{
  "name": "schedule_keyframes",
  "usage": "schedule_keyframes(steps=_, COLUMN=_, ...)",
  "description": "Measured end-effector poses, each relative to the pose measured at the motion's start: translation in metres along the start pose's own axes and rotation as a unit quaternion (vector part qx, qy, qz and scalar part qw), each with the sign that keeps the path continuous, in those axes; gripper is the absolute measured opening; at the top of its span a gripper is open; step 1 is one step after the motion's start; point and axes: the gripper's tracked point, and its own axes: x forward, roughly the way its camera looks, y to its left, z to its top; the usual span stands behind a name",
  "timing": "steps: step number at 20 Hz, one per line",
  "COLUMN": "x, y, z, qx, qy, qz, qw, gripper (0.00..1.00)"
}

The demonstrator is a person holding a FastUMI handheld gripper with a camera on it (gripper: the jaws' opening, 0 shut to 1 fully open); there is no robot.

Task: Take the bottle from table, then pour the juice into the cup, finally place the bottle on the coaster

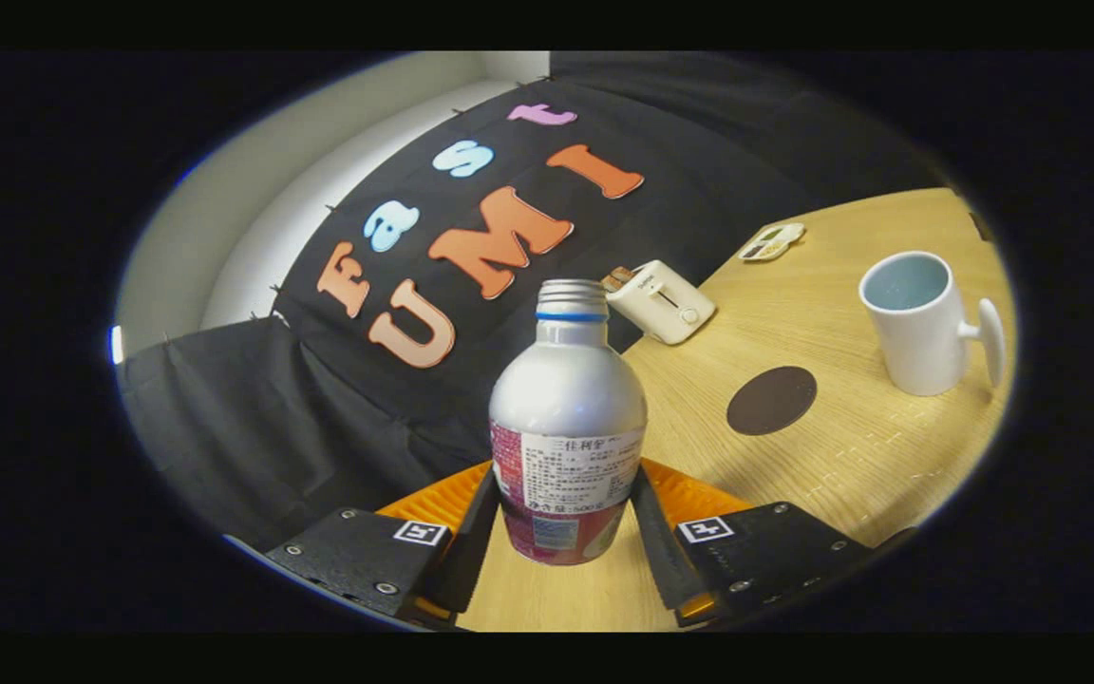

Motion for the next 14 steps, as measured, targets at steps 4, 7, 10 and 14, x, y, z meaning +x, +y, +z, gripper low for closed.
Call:
schedule_keyframes(steps=4, x=0.014, y=-0.004, z=0.010, qx=0.065, qy=-0.009, qz=0.003, qw=0.998, gripper=0.73)
schedule_keyframes(steps=7, x=0.019, y=-0.011, z=0.024, qx=0.124, qy=-0.027, qz=0.009, qw=0.992, gripper=0.73)
schedule_keyframes(steps=10, x=0.018, y=-0.024, z=0.033, qx=0.168, qy=-0.041, qz=0.006, qw=0.985, gripper=0.73)
schedule_keyframes(steps=14, x=0.020, y=-0.030, z=0.040, qx=0.215, qy=-0.050, qz=0.000, qw=0.975, gripper=0.73)
